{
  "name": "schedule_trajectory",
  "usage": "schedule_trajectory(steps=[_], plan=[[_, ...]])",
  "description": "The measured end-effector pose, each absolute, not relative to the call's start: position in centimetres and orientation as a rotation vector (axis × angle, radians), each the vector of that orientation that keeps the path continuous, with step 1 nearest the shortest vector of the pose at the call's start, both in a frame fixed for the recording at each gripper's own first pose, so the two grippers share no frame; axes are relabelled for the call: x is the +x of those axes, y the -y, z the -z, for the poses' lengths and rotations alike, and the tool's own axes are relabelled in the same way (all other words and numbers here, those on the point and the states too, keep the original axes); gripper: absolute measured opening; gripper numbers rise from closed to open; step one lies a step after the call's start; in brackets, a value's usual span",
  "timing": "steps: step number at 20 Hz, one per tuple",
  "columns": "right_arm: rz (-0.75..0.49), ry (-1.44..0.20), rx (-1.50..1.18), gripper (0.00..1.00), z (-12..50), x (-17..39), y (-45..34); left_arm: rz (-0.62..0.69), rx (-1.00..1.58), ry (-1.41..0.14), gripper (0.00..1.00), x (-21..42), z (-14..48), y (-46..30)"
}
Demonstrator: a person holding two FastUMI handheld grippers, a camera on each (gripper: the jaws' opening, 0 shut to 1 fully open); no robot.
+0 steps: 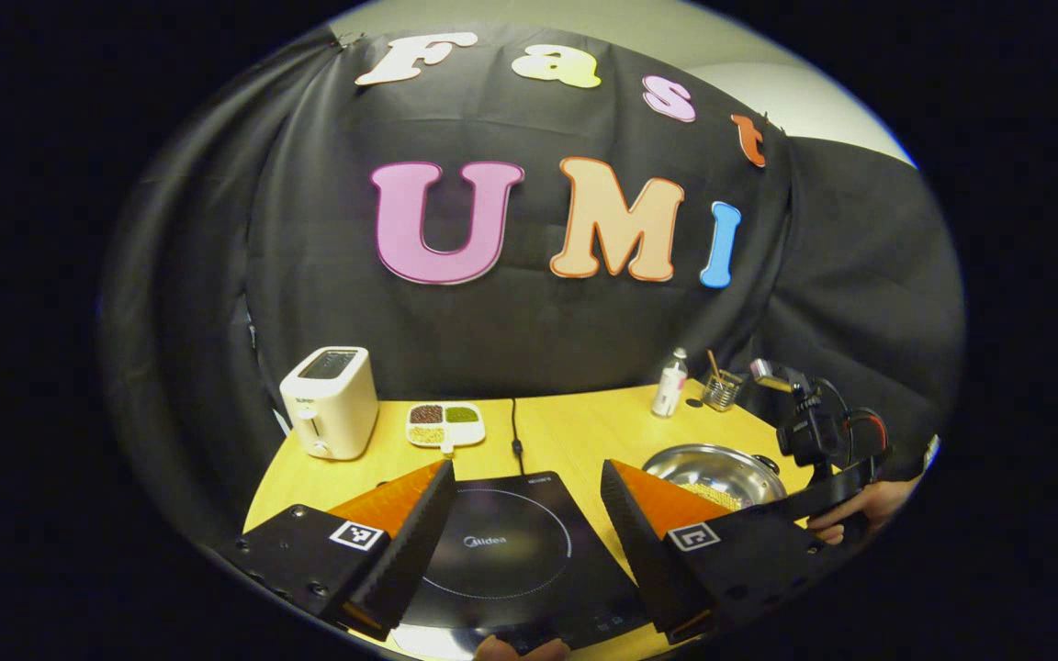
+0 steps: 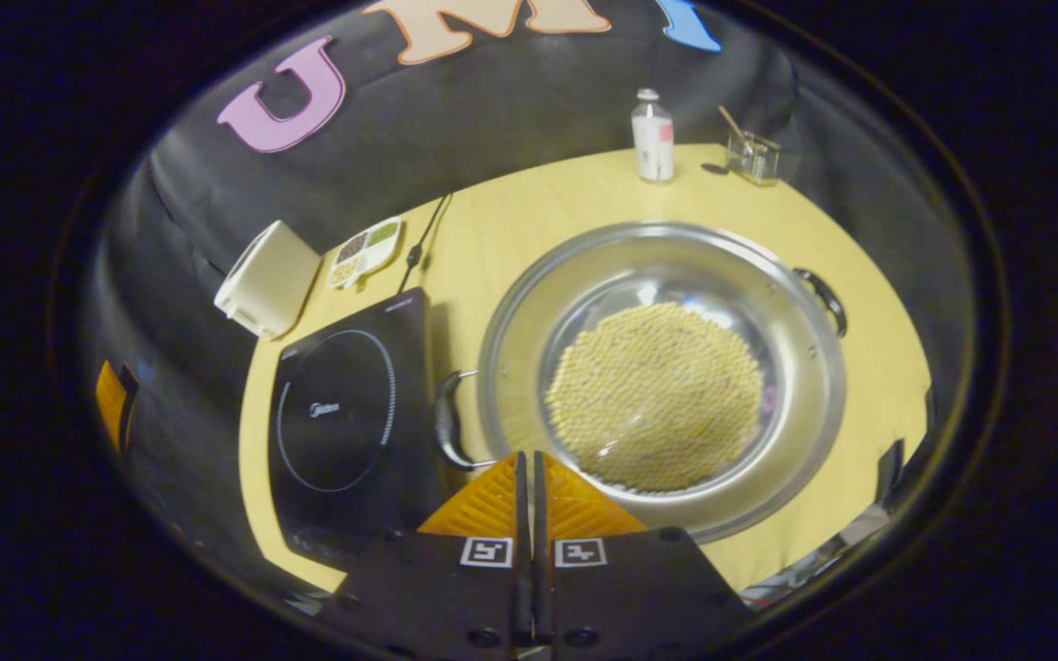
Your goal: First push the handle of the pot to place it horizontally, then grasp the pot with both hands and set it on the induction cooktop.
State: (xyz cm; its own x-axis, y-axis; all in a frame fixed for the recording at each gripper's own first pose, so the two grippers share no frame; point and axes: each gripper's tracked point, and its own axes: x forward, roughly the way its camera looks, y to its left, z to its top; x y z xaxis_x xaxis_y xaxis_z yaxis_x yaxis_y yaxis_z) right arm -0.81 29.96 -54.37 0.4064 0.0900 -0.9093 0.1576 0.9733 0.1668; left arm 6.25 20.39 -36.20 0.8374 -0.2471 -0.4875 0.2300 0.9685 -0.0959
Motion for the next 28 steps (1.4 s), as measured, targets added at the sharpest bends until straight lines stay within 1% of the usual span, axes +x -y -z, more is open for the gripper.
schedule_trajectory(steps=[1,2,3,4,5,6,7,8,9,10,11,14,17,21,23,28], plan=[[0.054,-1.133,0.22,0.03,54.0,-0.5,-28.7,0.266,-0.033,-0.526,0.97,6.2,36.3,-19.6],[0.064,-1.117,0.206,0.08,53.9,-0.3,-27.4,0.279,-0.039,-0.54,0.96,6.1,36.7,-18.7],[0.076,-1.099,0.193,0.22,53.6,-0.1,-26.2,0.29,-0.05,-0.56,0.96,5.9,37.2,-17.7],[0.074,-1.088,0.184,0.24,53.4,0.2,-25.1,0.299,-0.065,-0.584,0.96,5.7,37.8,-16.8],[0.076,-1.086,0.168,0.39,53.6,0.3,-23.9,0.303,-0.074,-0.608,0.95,5.6,38.3,-16.0],[0.074,-1.081,0.155,0.46,53.4,0.5,-22.6,0.3,-0.075,-0.632,0.96,5.5,38.9,-15.2],[0.084,-1.067,0.14,0.62,53.1,0.9,-21.2,0.293,-0.076,-0.656,0.96,5.4,39.4,-14.6],[0.087,-1.052,0.127,0.61,52.7,1.4,-19.9,0.295,-0.082,-0.667,0.96,5.4,39.7,-13.6],[0.081,-1.043,0.111,0.63,52.5,1.8,-18.9,0.293,-0.082,-0.682,0.95,5.4,39.9,-12.8],[0.075,-1.038,0.09,0.7,52.6,1.8,-17.8,0.291,-0.078,-0.701,0.95,5.3,40.4,-12.1],[0.065,-1.039,0.071,0.82,52.7,2.0,-16.8,0.288,-0.08,-0.719,0.95,5.2,40.9,-11.3],[0.053,-1.038,0.043,0.82,53.3,3.1,-13.6,0.281,-0.101,-0.77,0.96,5.2,42.2,-8.8],[0.049,-1.039,0.054,0.85,54.2,4.4,-10.9,0.26,-0.13,-0.821,0.96,5.5,44.6,-7.1],[0.019,-1.064,0.045,0.85,56.1,5.6,-8.3,0.163,-0.191,-0.932,0.95,5.8,49.2,-7.2],[0.011,-1.083,0.051,0.85,57.0,5.6,-7.4,0.129,-0.203,-0.986,0.94,5.7,51.3,-7.3],[-0.018,-1.129,0.074,0.85,59.0,5.3,-6.9,0.122,-0.215,-1.091,0.94,5.0,55.1,-6.1]])
